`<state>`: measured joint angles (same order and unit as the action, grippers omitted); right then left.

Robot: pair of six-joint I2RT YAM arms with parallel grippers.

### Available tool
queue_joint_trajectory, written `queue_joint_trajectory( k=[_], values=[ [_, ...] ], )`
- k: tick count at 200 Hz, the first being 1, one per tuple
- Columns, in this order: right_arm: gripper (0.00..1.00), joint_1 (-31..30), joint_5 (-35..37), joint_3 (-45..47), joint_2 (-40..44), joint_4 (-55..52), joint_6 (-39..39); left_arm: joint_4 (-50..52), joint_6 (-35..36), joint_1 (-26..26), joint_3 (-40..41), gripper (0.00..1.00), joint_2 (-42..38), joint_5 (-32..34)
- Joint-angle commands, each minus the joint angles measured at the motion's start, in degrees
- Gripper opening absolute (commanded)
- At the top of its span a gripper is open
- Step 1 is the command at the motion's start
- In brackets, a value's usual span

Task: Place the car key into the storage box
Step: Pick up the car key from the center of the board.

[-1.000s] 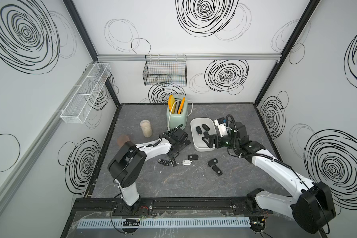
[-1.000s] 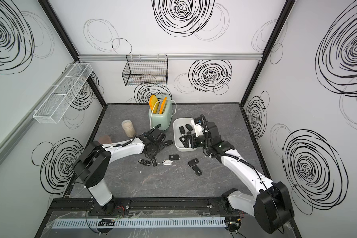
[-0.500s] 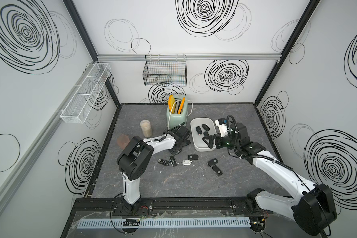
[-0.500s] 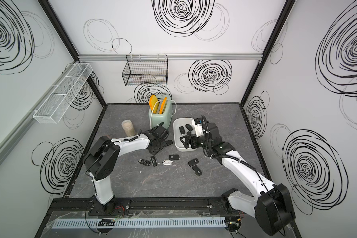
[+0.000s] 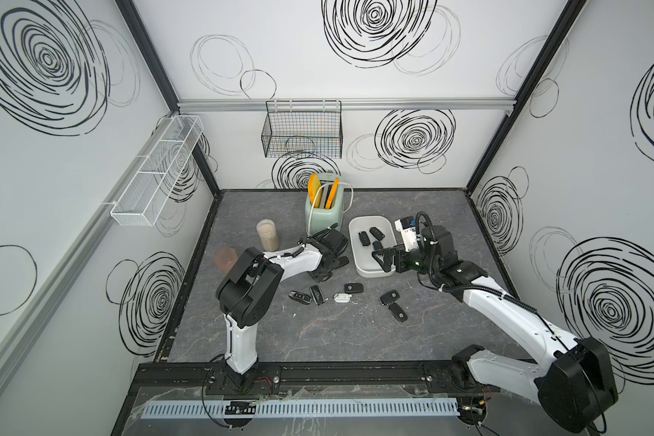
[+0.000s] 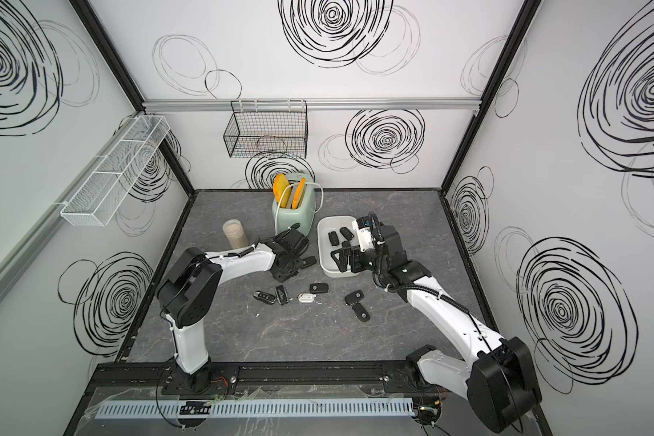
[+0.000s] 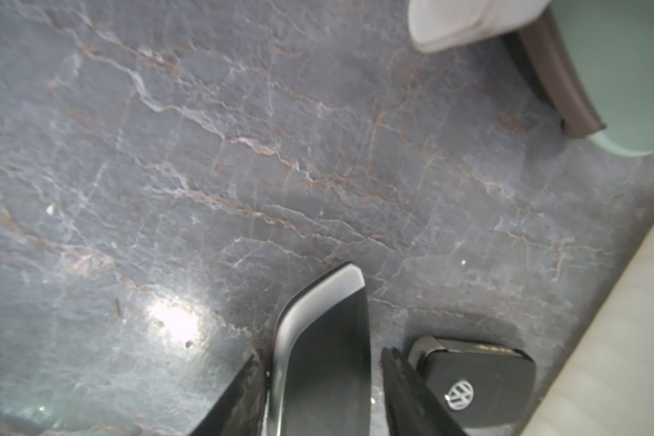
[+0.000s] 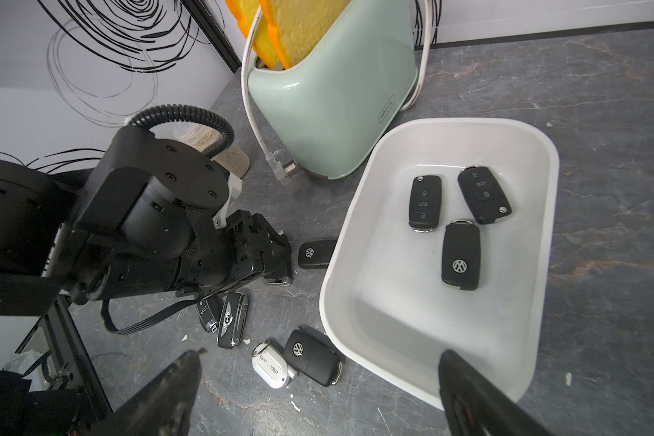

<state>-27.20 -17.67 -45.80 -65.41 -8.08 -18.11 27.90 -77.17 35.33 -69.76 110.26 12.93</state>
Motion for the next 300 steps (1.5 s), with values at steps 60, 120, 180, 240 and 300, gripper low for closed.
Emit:
queue_joint_trajectory(
  k=[60,120,180,240,300],
  values=[
    [0.99,-0.18,1.21,0.76,-0.35,2.36,0.95,9.71,10.40,0.26,-0.56,0.55,5.64,0.51],
    [0.99,-0.17,1.85,0.77,-0.41,2.36,1.04,9.86,13.81,0.18,-1.57,0.47,8.70,-1.73],
    [0.99,-0.19,2.10,0.46,-0.29,1.57,1.63,8.25,14.93,-0.24,-1.20,0.35,7.77,-0.62],
    [0.99,-0.05,0.89,0.80,-1.21,1.92,1.03,4.88,17.22,-1.37,0.23,0.34,0.29,-0.59],
    [0.99,1.35,-1.51,1.89,-2.44,3.02,-0.93,-0.54,18.28,-1.15,0.32,0.28,-7.23,-2.38]
  ],
)
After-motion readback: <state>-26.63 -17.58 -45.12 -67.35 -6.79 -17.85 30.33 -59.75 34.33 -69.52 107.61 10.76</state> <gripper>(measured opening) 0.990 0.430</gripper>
